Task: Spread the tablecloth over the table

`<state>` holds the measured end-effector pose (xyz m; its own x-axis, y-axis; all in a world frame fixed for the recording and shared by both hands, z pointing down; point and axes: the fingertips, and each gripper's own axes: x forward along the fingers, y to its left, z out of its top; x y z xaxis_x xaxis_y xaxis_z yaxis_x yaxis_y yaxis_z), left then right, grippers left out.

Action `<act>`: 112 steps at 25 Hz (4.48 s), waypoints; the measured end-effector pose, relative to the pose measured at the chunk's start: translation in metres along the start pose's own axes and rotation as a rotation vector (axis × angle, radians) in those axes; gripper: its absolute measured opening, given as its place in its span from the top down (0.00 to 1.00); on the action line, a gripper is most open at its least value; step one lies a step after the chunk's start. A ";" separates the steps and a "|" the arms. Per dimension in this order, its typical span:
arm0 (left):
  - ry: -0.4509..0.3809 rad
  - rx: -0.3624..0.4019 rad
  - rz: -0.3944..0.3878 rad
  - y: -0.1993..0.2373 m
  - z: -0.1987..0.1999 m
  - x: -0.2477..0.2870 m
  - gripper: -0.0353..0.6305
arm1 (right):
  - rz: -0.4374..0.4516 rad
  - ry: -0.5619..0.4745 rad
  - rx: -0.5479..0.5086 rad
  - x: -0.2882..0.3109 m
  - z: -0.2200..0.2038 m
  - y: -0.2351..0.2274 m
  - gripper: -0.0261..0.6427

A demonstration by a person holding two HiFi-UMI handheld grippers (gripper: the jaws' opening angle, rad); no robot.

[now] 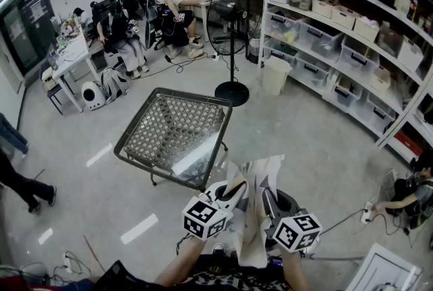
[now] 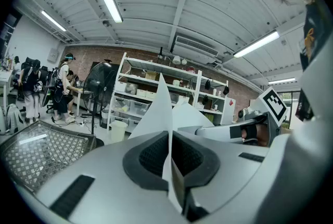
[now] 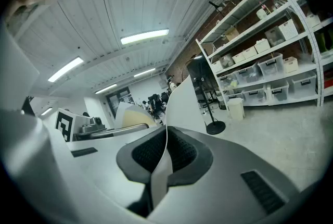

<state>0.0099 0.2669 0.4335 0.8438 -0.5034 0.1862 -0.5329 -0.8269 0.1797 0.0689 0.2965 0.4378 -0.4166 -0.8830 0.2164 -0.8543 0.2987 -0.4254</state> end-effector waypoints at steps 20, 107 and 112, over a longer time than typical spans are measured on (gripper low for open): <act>0.012 0.000 -0.033 -0.007 0.006 0.040 0.92 | -0.046 -0.052 0.068 -0.013 0.027 -0.053 0.94; -0.210 0.115 1.011 0.656 0.262 0.274 0.91 | 0.838 0.157 -0.450 0.694 0.321 -0.175 0.94; -0.188 -0.005 1.219 0.669 0.223 0.193 0.91 | 0.933 0.230 -0.367 0.705 0.297 -0.152 0.94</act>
<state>-0.1693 -0.4392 0.3746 -0.2087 -0.9735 0.0932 -0.9779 0.2087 -0.0101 -0.0025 -0.4787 0.3940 -0.9796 -0.1631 0.1170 -0.1860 0.9567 -0.2239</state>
